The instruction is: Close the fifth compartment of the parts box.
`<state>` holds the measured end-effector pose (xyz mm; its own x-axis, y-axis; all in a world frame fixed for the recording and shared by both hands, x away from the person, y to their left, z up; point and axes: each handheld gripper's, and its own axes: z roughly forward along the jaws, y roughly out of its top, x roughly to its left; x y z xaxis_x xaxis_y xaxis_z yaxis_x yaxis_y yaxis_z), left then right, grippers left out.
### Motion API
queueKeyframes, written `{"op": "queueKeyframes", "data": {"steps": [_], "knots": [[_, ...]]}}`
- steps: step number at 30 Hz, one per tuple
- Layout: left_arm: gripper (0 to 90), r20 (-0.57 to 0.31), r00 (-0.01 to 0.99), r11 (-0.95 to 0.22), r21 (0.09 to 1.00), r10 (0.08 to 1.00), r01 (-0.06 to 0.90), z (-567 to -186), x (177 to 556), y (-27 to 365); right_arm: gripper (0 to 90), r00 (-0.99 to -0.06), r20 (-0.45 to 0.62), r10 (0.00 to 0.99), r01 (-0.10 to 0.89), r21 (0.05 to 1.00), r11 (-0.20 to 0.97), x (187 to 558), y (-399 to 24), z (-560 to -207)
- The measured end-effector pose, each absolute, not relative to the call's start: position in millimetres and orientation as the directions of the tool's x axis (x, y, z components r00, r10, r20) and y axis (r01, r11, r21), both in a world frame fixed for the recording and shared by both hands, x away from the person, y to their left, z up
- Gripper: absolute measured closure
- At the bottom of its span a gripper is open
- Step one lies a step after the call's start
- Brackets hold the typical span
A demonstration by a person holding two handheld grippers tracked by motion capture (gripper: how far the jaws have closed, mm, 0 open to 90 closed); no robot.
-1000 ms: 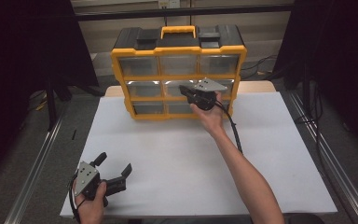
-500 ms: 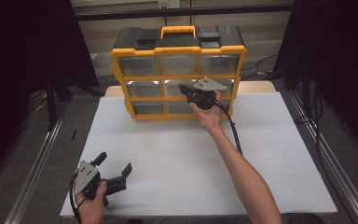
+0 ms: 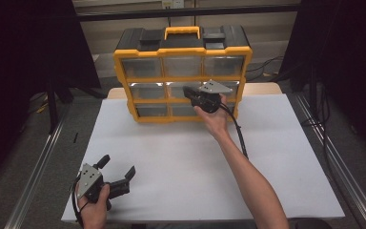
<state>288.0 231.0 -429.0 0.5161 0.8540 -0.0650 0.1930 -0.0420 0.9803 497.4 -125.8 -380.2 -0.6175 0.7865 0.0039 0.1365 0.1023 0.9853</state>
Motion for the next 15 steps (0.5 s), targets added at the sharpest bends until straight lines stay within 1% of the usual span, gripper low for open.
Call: {"op": "queueKeyframes", "data": {"steps": [2, 7, 9, 11, 13, 15], "knots": [[1.3, -0.064, 0.516, -0.042, 0.981, 0.854, 0.192, -428.8, 288.0, 231.0, 80.9, -0.616, 0.0, 0.788, 0.135, 0.985, 0.106, 495.4, -128.1, -381.0], [1.3, -0.066, 0.519, -0.041, 0.981, 0.852, 0.192, -428.7, 287.4, 230.6, 70.1, -0.617, 0.016, 0.787, 0.149, 0.984, 0.097, 488.7, -134.4, -384.0], [1.3, -0.062, 0.519, -0.045, 0.981, 0.853, 0.19, -428.4, 286.6, 231.0, 63.5, -0.613, 0.024, 0.79, 0.153, 0.984, 0.089, 485.8, -136.0, -385.3], [1.3, -0.059, 0.521, -0.047, 0.981, 0.852, 0.189, -428.4, 286.5, 231.3, 53.5, -0.613, 0.032, 0.79, 0.165, 0.982, 0.088, 482.3, -137.8, -385.5], [1.3, -0.06, 0.52, -0.046, 0.981, 0.852, 0.189, -428.4, 286.4, 231.3, 46.9, -0.61, 0.045, 0.791, 0.169, 0.983, 0.076, 478.8, -140.0, -385.5], [1.3, -0.061, 0.52, -0.045, 0.981, 0.852, 0.19, -428.4, 286.3, 231.1, 38.1, -0.605, 0.047, 0.795, 0.17, 0.983, 0.071, 475.5, -142.5, -385.7]]}}
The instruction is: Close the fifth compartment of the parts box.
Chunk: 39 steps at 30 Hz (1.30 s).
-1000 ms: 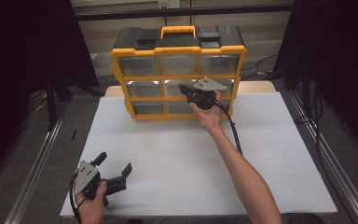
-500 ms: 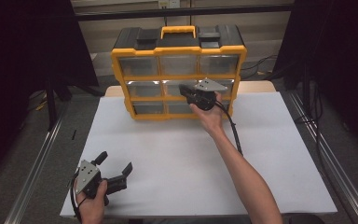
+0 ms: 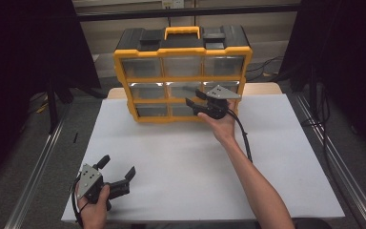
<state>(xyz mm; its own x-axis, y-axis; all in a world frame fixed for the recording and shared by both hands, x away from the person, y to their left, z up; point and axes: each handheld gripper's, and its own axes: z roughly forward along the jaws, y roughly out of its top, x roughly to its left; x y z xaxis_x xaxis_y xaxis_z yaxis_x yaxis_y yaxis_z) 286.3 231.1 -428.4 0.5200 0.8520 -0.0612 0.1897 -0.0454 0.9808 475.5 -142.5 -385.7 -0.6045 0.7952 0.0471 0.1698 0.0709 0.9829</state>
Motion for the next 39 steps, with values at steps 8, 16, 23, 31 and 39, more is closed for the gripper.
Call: {"op": "queueKeyframes", "data": {"steps": [8, 16, 23, 31, 39], "knots": [[1.3, -0.061, 0.515, -0.045, 0.981, 0.855, 0.191, -428.7, 286.4, 231.5, 15.4, -0.578, 0.037, 0.815, 0.178, 0.981, 0.081, 462.4, -150.6, -383.9], [1.3, -0.058, 0.511, -0.048, 0.98, 0.858, 0.191, -428.8, 286.6, 231.5, 5.0, -0.548, 0.032, 0.836, 0.179, 0.981, 0.08, 445.3, -163.5, -381.9], [1.3, -0.064, 0.506, -0.04, 0.981, 0.86, 0.191, -429.2, 286.6, 231.3, 1.1, -0.532, 0.017, 0.846, 0.171, 0.981, 0.088, 433.2, -174.1, -381.6], [1.3, -0.058, 0.507, -0.047, 0.98, 0.86, 0.192, -429.1, 286.5, 231.1, 0.7, -0.505, 0.029, 0.862, 0.176, 0.982, 0.07, 419.5, -185.8, -382.4], [1.3, -0.059, 0.502, -0.043, 0.981, 0.863, 0.191, -429.0, 285.1, 231.7, 1.1, -0.477, 0.039, 0.878, 0.197, 0.978, 0.063, 405.6, -193.8, -384.0]]}}
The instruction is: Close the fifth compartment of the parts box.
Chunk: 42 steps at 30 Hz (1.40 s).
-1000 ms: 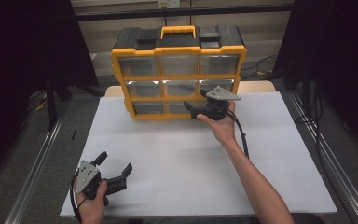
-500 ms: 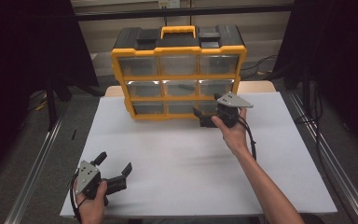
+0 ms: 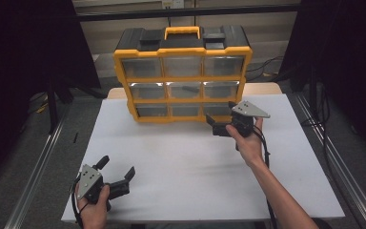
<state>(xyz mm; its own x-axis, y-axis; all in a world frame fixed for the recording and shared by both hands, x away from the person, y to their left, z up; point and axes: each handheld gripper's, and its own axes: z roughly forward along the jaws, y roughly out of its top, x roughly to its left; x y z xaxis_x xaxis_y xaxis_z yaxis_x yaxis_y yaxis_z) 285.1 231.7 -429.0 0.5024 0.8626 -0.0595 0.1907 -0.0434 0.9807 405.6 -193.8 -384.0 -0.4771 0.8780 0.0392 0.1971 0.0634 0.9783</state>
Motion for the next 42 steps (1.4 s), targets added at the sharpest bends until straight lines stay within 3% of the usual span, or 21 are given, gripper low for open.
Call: {"op": "queueKeyframes", "data": {"steps": [42], "knots": [[1.3, -0.048, 0.488, -0.058, 0.978, 0.872, 0.199, -430.1, 283.8, 231.7, 0.0, -0.356, -0.01, 0.934, 0.167, 0.983, 0.074, 332.9, -247.2, -403.1]]}}
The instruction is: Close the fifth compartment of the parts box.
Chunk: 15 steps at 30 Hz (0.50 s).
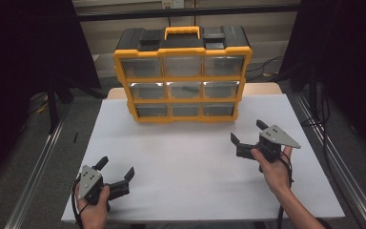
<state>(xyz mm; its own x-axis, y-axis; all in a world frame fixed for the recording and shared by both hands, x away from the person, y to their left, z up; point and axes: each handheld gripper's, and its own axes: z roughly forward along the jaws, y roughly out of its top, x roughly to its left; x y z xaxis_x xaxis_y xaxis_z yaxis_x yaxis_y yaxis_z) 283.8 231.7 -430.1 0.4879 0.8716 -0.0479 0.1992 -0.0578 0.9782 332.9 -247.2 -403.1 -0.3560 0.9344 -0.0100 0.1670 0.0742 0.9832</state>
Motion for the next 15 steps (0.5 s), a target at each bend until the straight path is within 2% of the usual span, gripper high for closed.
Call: {"op": "queueKeyframes", "data": {"steps": [15], "knots": [[1.3, -0.056, 0.487, -0.049, 0.979, 0.872, 0.199, -430.1, 283.6, 231.7, 0.0, -0.283, -0.002, 0.959, 0.153, 0.987, 0.047, 304.4, -273.9, -412.2]]}}
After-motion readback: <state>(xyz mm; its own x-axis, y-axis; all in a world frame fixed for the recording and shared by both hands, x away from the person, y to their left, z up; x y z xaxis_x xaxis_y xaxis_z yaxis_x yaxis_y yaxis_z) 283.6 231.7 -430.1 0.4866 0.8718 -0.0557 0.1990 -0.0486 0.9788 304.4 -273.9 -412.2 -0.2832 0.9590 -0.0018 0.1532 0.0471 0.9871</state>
